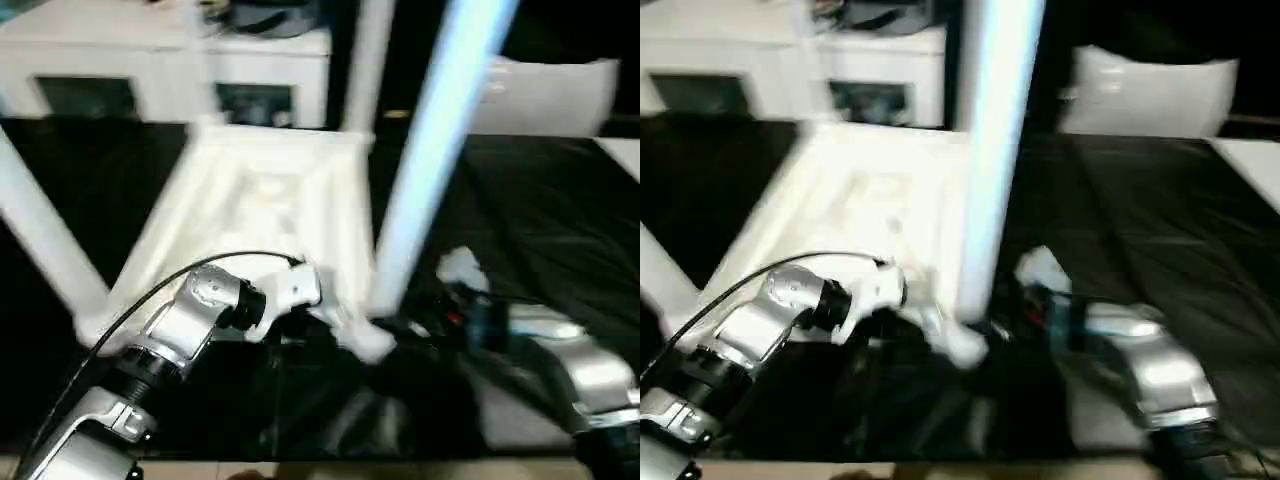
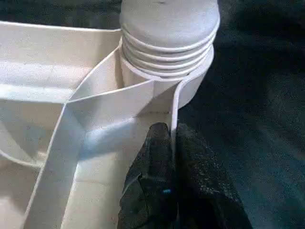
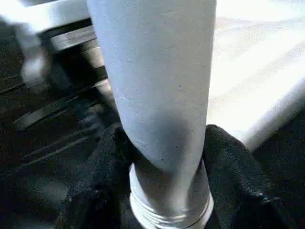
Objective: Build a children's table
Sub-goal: Rotate leg to tighten
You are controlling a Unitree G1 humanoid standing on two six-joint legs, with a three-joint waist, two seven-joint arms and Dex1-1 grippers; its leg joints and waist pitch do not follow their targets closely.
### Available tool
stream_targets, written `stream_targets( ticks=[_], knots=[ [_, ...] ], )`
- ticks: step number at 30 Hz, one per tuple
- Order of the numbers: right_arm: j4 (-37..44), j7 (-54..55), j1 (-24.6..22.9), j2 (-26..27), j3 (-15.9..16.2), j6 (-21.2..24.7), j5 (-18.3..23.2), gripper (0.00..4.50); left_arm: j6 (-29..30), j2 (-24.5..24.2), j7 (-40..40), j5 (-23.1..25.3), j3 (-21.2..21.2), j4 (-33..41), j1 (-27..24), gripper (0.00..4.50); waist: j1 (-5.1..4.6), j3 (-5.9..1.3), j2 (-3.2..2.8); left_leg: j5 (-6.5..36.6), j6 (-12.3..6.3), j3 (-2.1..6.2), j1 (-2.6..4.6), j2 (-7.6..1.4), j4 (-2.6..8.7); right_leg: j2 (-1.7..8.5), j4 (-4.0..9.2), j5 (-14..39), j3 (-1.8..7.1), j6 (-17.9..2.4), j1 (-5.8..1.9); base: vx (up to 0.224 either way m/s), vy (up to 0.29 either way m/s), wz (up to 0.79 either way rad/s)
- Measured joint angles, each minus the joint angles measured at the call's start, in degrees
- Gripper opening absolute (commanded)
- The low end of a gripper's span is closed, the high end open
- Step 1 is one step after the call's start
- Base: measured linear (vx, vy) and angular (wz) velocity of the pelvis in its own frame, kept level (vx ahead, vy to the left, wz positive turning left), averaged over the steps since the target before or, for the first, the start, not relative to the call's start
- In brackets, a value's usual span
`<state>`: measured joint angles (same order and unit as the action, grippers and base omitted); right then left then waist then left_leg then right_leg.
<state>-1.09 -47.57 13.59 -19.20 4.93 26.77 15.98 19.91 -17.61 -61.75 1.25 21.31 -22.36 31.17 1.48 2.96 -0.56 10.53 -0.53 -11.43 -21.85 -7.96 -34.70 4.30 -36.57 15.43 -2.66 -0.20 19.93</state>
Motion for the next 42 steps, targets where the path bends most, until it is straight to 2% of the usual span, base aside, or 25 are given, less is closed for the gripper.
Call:
stream_targets(
  ticks=[3,8,9,10,12,14,17,18,23,25,28,30,31,33,36,39,42],
  knots=[
    [-0.3,13.1,2.2,7.3,-2.1,4.2,-3.2,1.91,4.8,4.8,8.4,1.6,-1.6,-1.8,1.5,0.0,-1.45,0.02,0.01,0.0,0.04,0.02,0.02,0.0,0.04,0.04,0.28,0.0,-0.02,0.0,0.2,0.0,0.0,0.0],
    [-1.7,26.0,4.8,13.6,-3.6,5.7,-6.4,1.91,8.0,10.0,17.2,2.9,-3.1,-3.9,3.3,0.0,-2.53,0.03,-0.01,0.0,0.04,0.05,-0.26,0.02,0.08,0.05,0.83,-0.1,0.02,-0.1,0.56,0.0,0.0,0.0],
    [-1.7,27.1,4.8,14.0,-3.6,5.2,-6.7,2.46,8.3,10.5,17.9,2.9,-3.3,-3.9,3.5,0.0,-2.54,0.02,-0.01,0.0,0.03,-0.01,-0.33,0.05,0.1,0.05,0.97,-0.5,0.06,-0.6,0.58,0.0,0.0,0.0],
    [-2.0,27.5,4.8,14.2,-3.6,4.3,-7.0,2.6,8.4,10.8,18.4,3.0,-3.4,-3.9,3.6,0.0,-2.52,0.03,-0.02,0.0,0.03,-0.03,-0.36,0.05,0.09,0.06,1.22,-1.1,0.07,-0.6,0.56,0.0,0.0,0.0],
    [-2.3,27.8,4.4,14.3,-3.3,2.6,-7.7,2.63,8.5,11.2,18.6,3.0,-3.4,-3.9,3.8,0.0,-2.4,0.04,-0.06,0.0,0.02,-0.11,-0.49,0.05,0.17,0.09,1.59,-2.1,0.09,-0.6,0.67,0.0,0.0,0.0],
    [-2.2,27.8,4.1,14.3,-2.9,1.6,-8.5,2.95,8.4,11.2,18.5,3.0,-3.4,-3.8,4.0,0.0,-2.11,0.04,-0.14,0.0,0.02,-0.12,-0.58,0.05,0.2,0.1,1.58,-2.4,0.09,-0.5,0.83,0.0,0.0,0.0],
    [-1.6,27.5,3.3,14.3,-2.4,0.4,-9.2,3.09,7.9,10.9,18.2,3.1,-3.1,-3.6,4.0,0.0,-1.46,0.03,-0.16,0.0,0.02,-0.11,-0.56,0.03,0.43,0.09,1.57,-2.5,0.05,-0.3,0.97,0.0,0.0,0.0],
    [-1.2,27.1,2.7,14.1,-2.4,-0.3,-9.1,3.27,7.3,10.6,18.0,3.1,-2.8,-3.6,4.0,0.0,-1.21,0.03,-0.17,0.0,0.03,-0.11,-0.56,0.03,0.52,0.08,1.57,-2.5,0.04,-0.3,1.02,0.0,0.0,0.0],
    [0.5,20.8,0.2,10.2,-2.1,-2.4,-7.0,3.67,4.7,8.5,15.1,2.8,-2.3,-3.6,3.8,0.0,-0.95,0.1,-0.3,0.0,0.03,-0.12,-0.59,-0.04,0.56,0.01,1.59,-2.5,0.03,-0.2,1.07,0.0,0.0,0.0],
    [0.9,15.7,-1.0,6.4,-1.1,-2.8,-6.2,3.79,2.3,6.8,12.9,2.8,-2.2,-3.6,3.4,0.0,-0.74,0.11,-0.32,0.0,0.03,-0.12,-0.6,-0.04,0.56,0.01,1.6,-2.5,0.02,-0.2,1.07,0.0,0.0,0.0],
    [0.9,10.4,-2.6,4.0,-0.1,-4.0,-4.8,4.03,-0.9,4.4,9.9,2.7,-2.2,-3.7,3.0,0.0,-0.7,0.19,-0.39,0.0,0.03,-0.11,-0.61,-0.07,0.56,-0.02,1.57,-2.5,0.02,-0.2,1.12,0.0,0.0,0.0],
    [0.7,4.9,-2.6,0.1,0.3,-5.5,-4.2,4.34,-4.1,2.2,5.8,2.1,-1.3,-3.8,2.7,0.0,-0.31,0.26,-0.44,0.0,0.02,-0.13,-0.65,-0.07,0.55,0.0,1.59,-2.5,0.03,-0.2,1.12,0.0,0.0,0.0],
    [0.2,2.4,-2.5,-1.6,0.2,-6.4,-3.9,4.41,-6.0,0.8,3.8,2.0,-0.7,-4.0,2.6,0.0,0.27,0.27,-0.42,0.0,0.02,-0.14,-0.66,-0.07,0.53,0.0,1.59,-2.5,0.02,-0.2,1.11,0.0,0.0,0.0],
    [-0.9,-2.9,-1.9,-4.8,0.2,-8.3,-3.0,4.44,-9.7,-1.4,-1.3,1.1,0.5,-4.2,2.6,0.0,1.27,0.27,-0.42,0.0,0.02,-0.17,-0.7,-0.07,0.53,0.02,1.62,-2.5,0.01,-0.2,1.09,0.0,0.0,0.0],
    [-2.0,-6.9,-1.4,-5.9,0.5,-9.6,-2.3,4.47,-11.7,-2.6,-5.0,0.9,0.9,-4.6,2.6,0.0,2.16,0.27,-0.42,0.0,0.01,-0.24,-0.72,-0.06,0.5,0.07,1.61,-2.5,0.01,-0.2,1.09,0.0,0.0,0.0],
    [-2.4,-12.2,-0.5,-8.0,1.4,-10.1,-0.8,4.47,-13.5,-3.5,-8.9,0.6,1.4,-5.0,2.7,0.0,2.24,0.27,-0.4,0.0,-0.09,-0.29,-0.77,-0.06,0.39,0.11,1.62,-2.5,0.02,-0.2,1.09,0.0,0.0,0.0],
    [-2.9,-18.0,0.2,-9.8,2.4,-12.1,0.3,4.2,-15.7,-4.9,-11.9,0.5,2.2,-5.1,2.9,0.0,2.28,0.26,-0.37,0.0,-0.1,-0.29,-0.76,-0.06,0.36,0.11,1.57,-2.5,0.0,-0.2,1.09,0.0,0.0,0.0]
  ],
)
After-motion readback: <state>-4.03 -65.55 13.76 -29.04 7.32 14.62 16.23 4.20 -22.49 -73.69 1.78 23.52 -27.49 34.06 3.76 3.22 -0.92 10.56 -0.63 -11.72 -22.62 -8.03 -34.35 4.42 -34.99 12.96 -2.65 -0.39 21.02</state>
